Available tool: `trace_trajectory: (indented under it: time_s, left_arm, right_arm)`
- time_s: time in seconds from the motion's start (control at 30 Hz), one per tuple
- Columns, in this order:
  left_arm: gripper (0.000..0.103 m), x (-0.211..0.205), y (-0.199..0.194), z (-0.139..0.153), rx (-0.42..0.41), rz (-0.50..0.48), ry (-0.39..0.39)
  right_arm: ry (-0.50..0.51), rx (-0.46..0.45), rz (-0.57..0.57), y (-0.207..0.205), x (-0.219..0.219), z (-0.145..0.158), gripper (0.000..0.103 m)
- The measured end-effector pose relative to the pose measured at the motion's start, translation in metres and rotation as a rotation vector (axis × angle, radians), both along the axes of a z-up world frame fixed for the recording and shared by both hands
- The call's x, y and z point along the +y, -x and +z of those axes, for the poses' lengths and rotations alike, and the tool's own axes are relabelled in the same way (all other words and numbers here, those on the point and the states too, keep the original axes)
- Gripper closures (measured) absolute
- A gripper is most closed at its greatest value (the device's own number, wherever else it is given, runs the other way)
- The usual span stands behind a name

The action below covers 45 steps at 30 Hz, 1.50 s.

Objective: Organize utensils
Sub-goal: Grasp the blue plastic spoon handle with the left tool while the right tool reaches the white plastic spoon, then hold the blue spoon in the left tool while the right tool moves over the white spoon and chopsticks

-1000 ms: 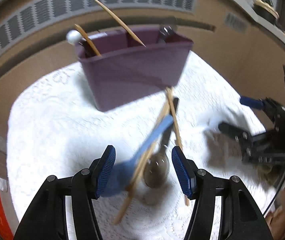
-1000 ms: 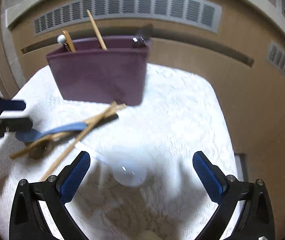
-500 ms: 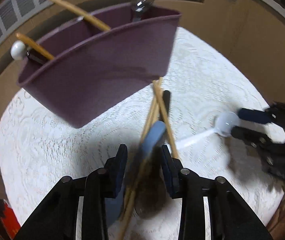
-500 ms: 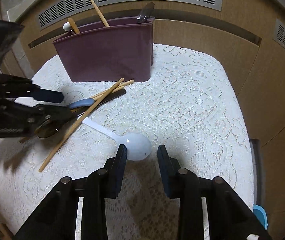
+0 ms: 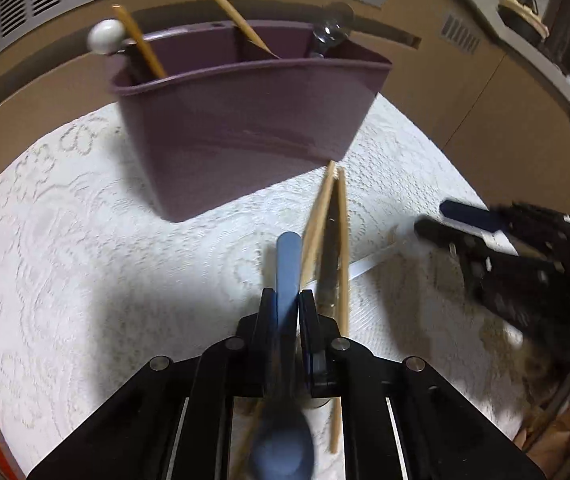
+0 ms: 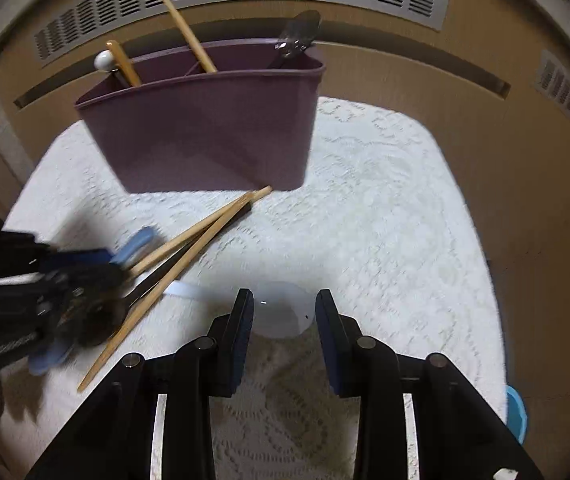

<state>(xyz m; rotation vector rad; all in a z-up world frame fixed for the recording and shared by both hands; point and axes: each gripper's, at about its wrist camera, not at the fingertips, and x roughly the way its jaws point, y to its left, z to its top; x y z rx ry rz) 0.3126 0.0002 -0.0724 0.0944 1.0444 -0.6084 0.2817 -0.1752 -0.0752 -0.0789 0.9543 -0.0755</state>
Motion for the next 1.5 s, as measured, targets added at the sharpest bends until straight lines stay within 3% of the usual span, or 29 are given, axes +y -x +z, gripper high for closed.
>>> trace_trajectory:
  time_s: [0.1, 0.3, 0.6, 0.63, 0.73, 0.83, 1.1, 1.17, 1.2, 1.5]
  left_arm:
    - [0.091, 0.012, 0.001, 0.002, -0.007, 0.007, 0.017]
    - [0.091, 0.029, 0.003, 0.002, -0.018, 0.021, 0.017]
    - [0.091, 0.036, 0.005, 0.001, 0.001, 0.044, 0.035]
    - [0.091, 0.035, 0.005, 0.000, 0.008, 0.042, 0.037]
    - [0.091, 0.028, 0.004, -0.001, 0.025, 0.032, 0.029]
    - [0.090, 0.021, 0.004, -0.003, 0.040, 0.030, 0.007]
    - [0.090, 0.010, -0.009, -0.011, 0.086, 0.077, -0.086]
    - [0.090, 0.009, -0.011, -0.011, 0.098, 0.077, -0.099]
    - [0.090, 0.008, -0.011, -0.010, 0.100, 0.078, -0.108]
    - [0.090, 0.012, -0.018, -0.013, 0.107, 0.107, -0.127]
  right_arm:
    - [0.085, -0.019, -0.070, -0.007, 0.000, 0.000, 0.072]
    - [-0.132, 0.101, 0.016, -0.018, 0.019, -0.010, 0.072]
    - [-0.131, 0.103, 0.070, -0.033, 0.041, -0.016, 0.072]
    - [-0.148, 0.107, 0.084, -0.034, 0.040, -0.016, 0.074]
    - [-0.140, 0.107, 0.106, -0.030, 0.040, -0.016, 0.093]
    - [-0.123, 0.105, 0.096, -0.022, 0.027, -0.016, 0.094]
    - [-0.175, 0.111, 0.084, -0.019, 0.006, -0.012, 0.091]
    - [-0.197, 0.122, 0.079, -0.031, 0.016, -0.016, 0.077]
    - [-0.202, 0.131, 0.076, -0.035, 0.018, -0.018, 0.076]
    - [-0.120, 0.117, 0.114, -0.044, 0.053, -0.016, 0.075]
